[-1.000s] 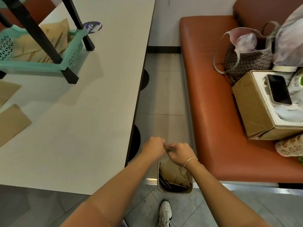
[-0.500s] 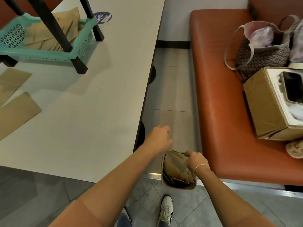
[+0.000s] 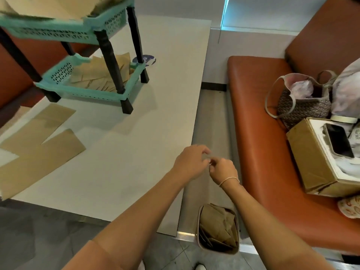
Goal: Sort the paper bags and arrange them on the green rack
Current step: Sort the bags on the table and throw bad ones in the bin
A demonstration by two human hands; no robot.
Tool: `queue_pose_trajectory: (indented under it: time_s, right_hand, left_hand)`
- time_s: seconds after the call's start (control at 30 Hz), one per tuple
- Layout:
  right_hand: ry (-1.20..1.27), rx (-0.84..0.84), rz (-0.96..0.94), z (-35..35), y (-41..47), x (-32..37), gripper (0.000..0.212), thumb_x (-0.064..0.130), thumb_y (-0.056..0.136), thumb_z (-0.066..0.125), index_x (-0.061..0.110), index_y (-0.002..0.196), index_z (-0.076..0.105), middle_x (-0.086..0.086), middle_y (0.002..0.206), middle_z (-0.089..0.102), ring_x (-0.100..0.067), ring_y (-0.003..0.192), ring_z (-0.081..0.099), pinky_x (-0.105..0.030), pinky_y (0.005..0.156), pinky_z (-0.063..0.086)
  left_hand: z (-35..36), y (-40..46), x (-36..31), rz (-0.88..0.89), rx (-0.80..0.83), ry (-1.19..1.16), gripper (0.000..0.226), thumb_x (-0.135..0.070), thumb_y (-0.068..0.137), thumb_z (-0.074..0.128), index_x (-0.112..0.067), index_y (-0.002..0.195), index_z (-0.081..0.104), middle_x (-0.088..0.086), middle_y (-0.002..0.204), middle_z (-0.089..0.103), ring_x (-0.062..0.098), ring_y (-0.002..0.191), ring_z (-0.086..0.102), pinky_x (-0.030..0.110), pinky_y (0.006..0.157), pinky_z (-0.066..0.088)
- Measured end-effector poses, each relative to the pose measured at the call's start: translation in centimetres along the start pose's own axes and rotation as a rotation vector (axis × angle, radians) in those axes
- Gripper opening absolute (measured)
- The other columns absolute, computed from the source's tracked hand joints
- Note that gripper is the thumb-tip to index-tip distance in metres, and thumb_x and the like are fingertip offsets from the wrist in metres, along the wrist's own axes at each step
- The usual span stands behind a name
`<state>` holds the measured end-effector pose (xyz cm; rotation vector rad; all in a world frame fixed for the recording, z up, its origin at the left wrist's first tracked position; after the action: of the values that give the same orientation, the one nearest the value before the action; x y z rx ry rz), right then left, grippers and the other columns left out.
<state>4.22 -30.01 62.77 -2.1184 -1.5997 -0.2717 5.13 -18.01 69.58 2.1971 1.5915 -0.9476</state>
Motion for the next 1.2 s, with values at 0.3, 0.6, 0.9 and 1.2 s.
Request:
queue_pose_trajectory:
  time_s: [0.3, 0.6, 0.9, 1.2]
  right_hand:
    - [0.149, -0.126, -0.146, -0.5, -0.1, 16.1, 0.035, 0.013, 0.091, 0.046, 0.020, 0.124, 0.057, -0.002, 0.121, 0.061, -0.021, 0.108, 0.057, -0.033, 0.092, 0.047]
    - [0.029, 0.108, -0.240, 7.4, -1.0, 31.7, 0.052, 0.034, 0.091, 0.052, 0.018, 0.138, 0.037, -0.008, 0.133, 0.046, -0.025, 0.123, 0.043, -0.036, 0.096, 0.043]
    - [-0.114, 0.206, -0.186, 12.6, -0.6, 39.7, 0.065, 0.048, 0.082, 0.064, 0.015, 0.131, 0.037, -0.009, 0.132, 0.038, -0.028, 0.121, 0.041, -0.037, 0.094, 0.043]
    - [-0.139, 0.382, 0.011, 12.3, 1.3, 40.0, 0.045, 0.040, 0.067, 0.081, 0.014, 0.094, 0.056, -0.001, 0.087, 0.054, -0.020, 0.094, 0.060, -0.028, 0.084, 0.049]
  left_hand:
    - [-14.4, -2.4, 9.6, -0.180, -0.359, -0.038, 0.029, -0.021, 0.093, 0.054, -0.021, 0.121, 0.057, -0.002, 0.125, 0.058, 0.016, 0.110, 0.056, 0.028, 0.091, 0.045]
    - [-26.6, -6.1, 26.6, -0.599, -0.488, 0.046, 0.022, -0.015, 0.091, 0.053, -0.015, 0.112, 0.057, 0.005, 0.111, 0.060, 0.019, 0.092, 0.055, 0.033, 0.080, 0.051]
    - [-30.5, -9.1, 37.2, -0.648, -0.014, 0.314, 0.051, -0.010, 0.085, 0.052, -0.016, 0.134, 0.042, 0.006, 0.135, 0.046, 0.026, 0.120, 0.046, 0.038, 0.103, 0.041]
    - [-30.4, -7.6, 36.8, -0.586, 0.235, 0.589, 0.063, -0.013, 0.080, 0.070, -0.021, 0.134, 0.037, 0.010, 0.130, 0.039, 0.029, 0.113, 0.049, 0.035, 0.093, 0.048]
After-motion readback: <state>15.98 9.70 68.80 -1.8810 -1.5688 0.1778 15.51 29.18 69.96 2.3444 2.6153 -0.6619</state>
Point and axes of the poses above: each hand's wrist, its own y-axis towards the middle knuckle, its own z-axis out of the palm, x = y × z, the point moved 3 cm from there along y, towards the middle knuckle
